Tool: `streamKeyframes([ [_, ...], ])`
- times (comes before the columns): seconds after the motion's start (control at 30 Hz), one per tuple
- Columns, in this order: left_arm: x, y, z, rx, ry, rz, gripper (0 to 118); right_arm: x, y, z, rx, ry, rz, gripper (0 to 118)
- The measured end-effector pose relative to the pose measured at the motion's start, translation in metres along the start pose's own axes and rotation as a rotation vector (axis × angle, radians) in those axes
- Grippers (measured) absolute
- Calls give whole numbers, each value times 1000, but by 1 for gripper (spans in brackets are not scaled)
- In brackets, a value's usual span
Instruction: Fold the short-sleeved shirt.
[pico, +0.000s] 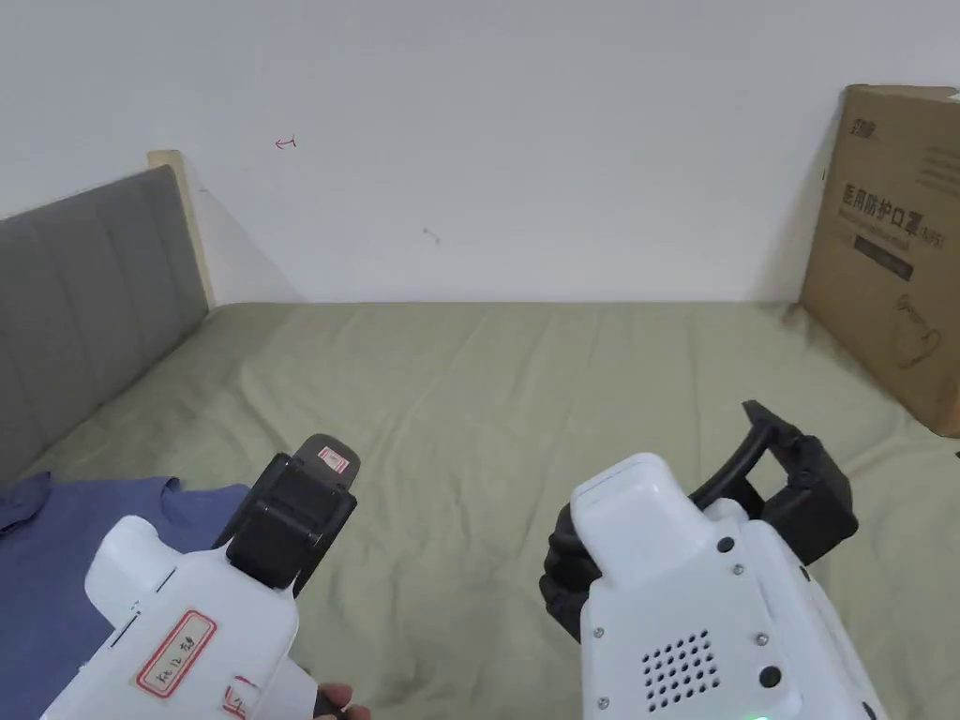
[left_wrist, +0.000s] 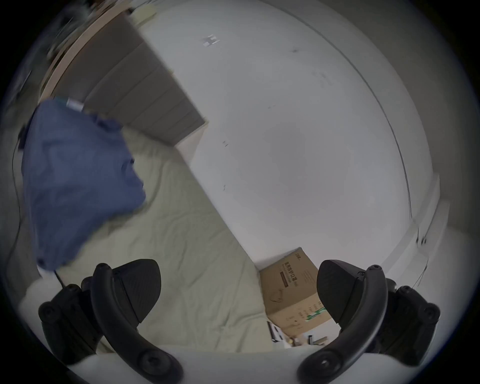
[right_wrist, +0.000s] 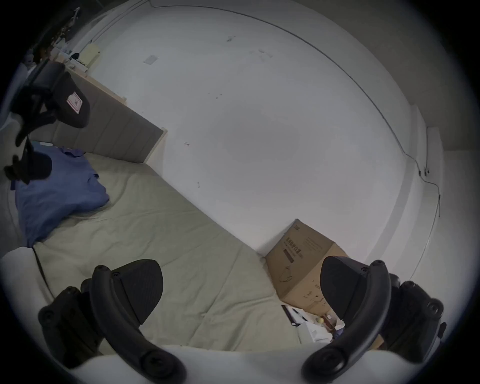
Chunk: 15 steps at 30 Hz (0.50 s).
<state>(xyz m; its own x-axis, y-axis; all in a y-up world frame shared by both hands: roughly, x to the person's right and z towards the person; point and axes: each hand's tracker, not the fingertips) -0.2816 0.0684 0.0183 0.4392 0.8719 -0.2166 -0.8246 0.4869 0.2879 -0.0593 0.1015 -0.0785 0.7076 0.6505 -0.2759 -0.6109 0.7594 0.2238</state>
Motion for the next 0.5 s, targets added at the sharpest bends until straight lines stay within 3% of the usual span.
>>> streamKeyframes([
  [0.1,-8,-1,-5,-15,45,26,118,-1,0,-1,-20,56,-59,118],
  [0.3,25,9,2,78,66,-236,118,22,-2,-2,-20,30,-263,118],
  [0.4,51,10,5,112,81,-450,118,41,-7,-3,-10,46,-487,118],
  [0.5,77,-4,10,181,96,-773,118,60,-21,-5,12,85,-776,118],
])
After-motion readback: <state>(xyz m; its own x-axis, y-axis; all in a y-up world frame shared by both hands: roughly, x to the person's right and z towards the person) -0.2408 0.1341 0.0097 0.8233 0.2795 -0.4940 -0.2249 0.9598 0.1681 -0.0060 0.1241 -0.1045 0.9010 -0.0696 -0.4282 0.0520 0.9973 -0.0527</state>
